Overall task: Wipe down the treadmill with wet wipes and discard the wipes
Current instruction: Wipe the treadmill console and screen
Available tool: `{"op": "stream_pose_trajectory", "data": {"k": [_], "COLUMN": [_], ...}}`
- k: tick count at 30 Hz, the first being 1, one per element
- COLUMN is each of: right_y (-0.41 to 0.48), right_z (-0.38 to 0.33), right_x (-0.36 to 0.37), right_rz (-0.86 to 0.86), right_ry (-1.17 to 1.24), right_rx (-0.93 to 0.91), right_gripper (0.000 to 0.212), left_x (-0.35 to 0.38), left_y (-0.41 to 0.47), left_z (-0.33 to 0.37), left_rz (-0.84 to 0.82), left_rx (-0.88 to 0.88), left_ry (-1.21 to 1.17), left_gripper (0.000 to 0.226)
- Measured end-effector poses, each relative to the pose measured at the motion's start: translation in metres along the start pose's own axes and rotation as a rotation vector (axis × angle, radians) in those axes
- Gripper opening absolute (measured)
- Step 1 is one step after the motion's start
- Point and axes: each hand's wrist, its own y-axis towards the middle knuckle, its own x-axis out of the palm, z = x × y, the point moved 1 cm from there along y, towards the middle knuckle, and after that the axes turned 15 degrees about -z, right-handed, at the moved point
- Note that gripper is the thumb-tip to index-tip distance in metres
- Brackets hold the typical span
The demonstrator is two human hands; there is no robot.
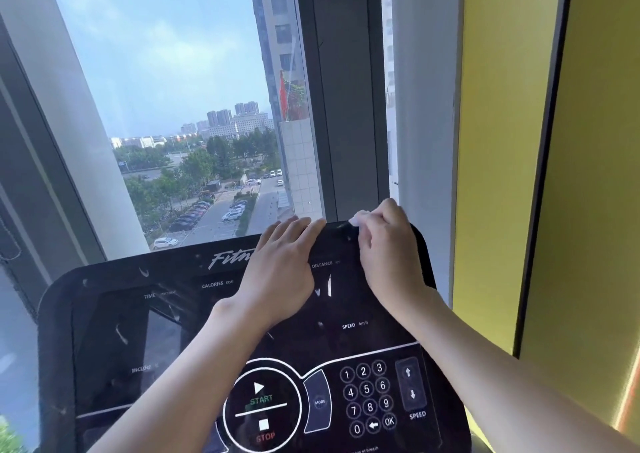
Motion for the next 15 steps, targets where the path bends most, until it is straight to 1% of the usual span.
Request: {"op": "stream_pose_trajectory", "data": {"k": [1,3,4,5,7,8,9,12,13,15], "right_y": [-0.003,-0.014,-0.015,-0.012,-0.006,-0.006,-0.007,-0.017,-0.015,-0.007], "right_z": [-0.007,-0.014,-0.010,-0.004,0.008,0.007,0.002,-0.007,-0.003,0.006], "right_x": [0.003,0.010,0.008,0.005,0.001,0.000,0.002,0.007,0.004,-0.003], "right_rz": [-0.034,-0.140,-0.160,-0.139,-0.016,0.016,0.004,-0.152,-0.151,-0.053], "right_ry": [-0.006,-0.050,-0.068,-0.071,-0.030,-0.009,-0.004,-0.066,-0.075,-0.036], "right_rx": [-0.026,-0.200,-0.257,-0.247,-0.076,-0.006,-0.006,-0.239,-0.245,-0.083], "right_gripper": [0.019,0.020,0.021,0.021,0.020,0.019,0.019,0.019,0.019,0.018], "left_x": [0.001,0.003,0.004,0.005,0.007,0.008,0.008,0.009,0.009,0.008], "left_y": [0.000,-0.002,-0.003,-0.004,-0.005,-0.006,-0.006,-0.006,-0.006,-0.006], "left_z": [0.000,0.000,-0.001,-0.002,-0.003,-0.003,-0.003,-0.002,-0.002,-0.001], "left_rz": [-0.002,-0.023,-0.038,-0.050,-0.063,-0.068,-0.064,-0.055,-0.059,-0.067], "left_rx": [-0.005,-0.013,-0.014,-0.014,-0.020,-0.022,-0.023,-0.028,-0.034,-0.037], "left_ry": [0.009,0.035,0.050,0.060,0.065,0.068,0.072,0.068,0.059,0.026], "left_gripper": [0.071,0.070,0.067,0.064,0.060,0.060,0.060,0.061,0.061,0.062]}}
